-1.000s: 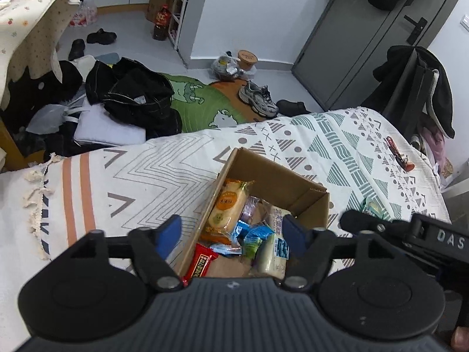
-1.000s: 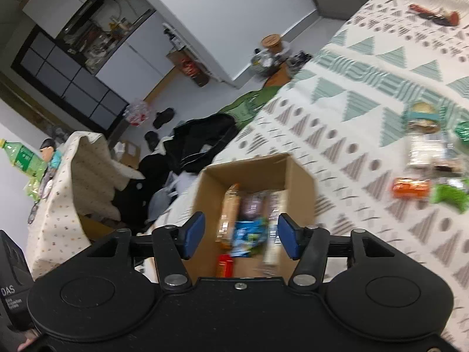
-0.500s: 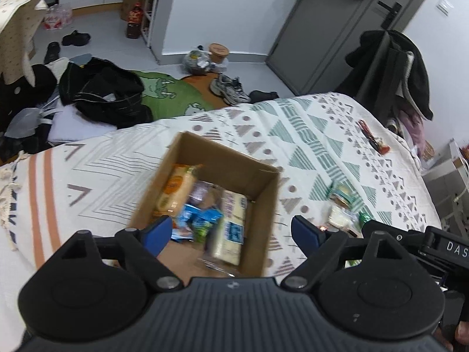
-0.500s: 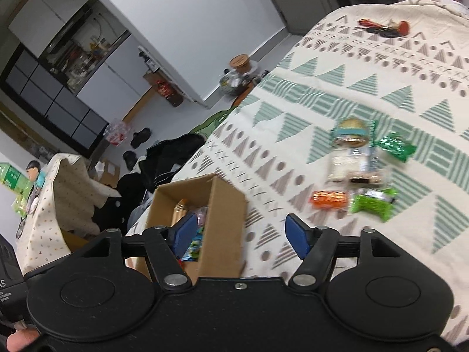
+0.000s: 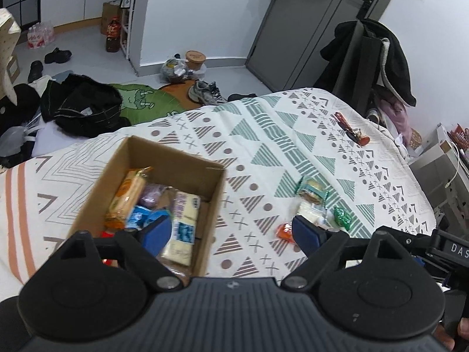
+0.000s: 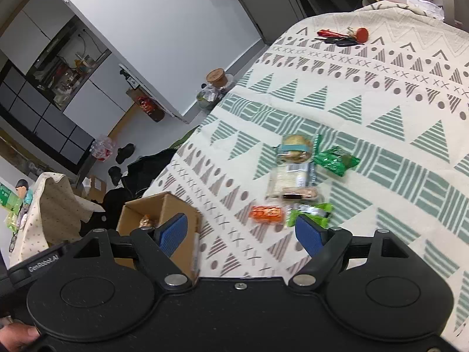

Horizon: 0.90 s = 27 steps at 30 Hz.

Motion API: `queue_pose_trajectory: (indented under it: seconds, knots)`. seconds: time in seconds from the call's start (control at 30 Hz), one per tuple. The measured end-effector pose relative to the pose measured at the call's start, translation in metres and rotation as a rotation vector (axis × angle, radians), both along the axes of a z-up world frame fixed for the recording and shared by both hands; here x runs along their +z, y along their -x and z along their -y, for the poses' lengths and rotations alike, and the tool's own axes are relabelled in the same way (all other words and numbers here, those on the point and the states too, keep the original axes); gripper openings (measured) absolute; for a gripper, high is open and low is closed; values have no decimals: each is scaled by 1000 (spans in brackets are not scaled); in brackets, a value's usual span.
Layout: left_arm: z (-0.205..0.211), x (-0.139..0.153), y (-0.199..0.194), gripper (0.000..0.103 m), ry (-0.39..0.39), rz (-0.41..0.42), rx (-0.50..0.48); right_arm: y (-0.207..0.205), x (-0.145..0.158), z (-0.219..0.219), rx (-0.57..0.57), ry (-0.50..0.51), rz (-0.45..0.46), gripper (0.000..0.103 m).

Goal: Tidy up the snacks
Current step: 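Move both open tools back over the snack pile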

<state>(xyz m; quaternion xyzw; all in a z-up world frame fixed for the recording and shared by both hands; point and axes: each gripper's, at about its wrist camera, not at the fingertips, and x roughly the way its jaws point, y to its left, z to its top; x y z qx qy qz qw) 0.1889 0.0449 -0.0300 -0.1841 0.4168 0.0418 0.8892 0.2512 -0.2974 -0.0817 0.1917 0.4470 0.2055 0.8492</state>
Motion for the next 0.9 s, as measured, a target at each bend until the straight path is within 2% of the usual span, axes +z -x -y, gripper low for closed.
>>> queue_pose_trajectory:
  seconds: [0.17,0.3,0.4,0.9]
  knots:
    - [21,1,-7,88,-11,8,-21,-6,-18,19,-5,-25,22,80]
    - [36,-4,-12,88,-23,7,-22,-12,-44,33,-44,-97,-39,79]
    - [47,-9,-18,88,-50,6,-34,-16,-55,36,-50,-84,-54,79]
    - [85,-46,-53,88,-64,-1,-2,-55,-82,64,-101,-174,-61,79]
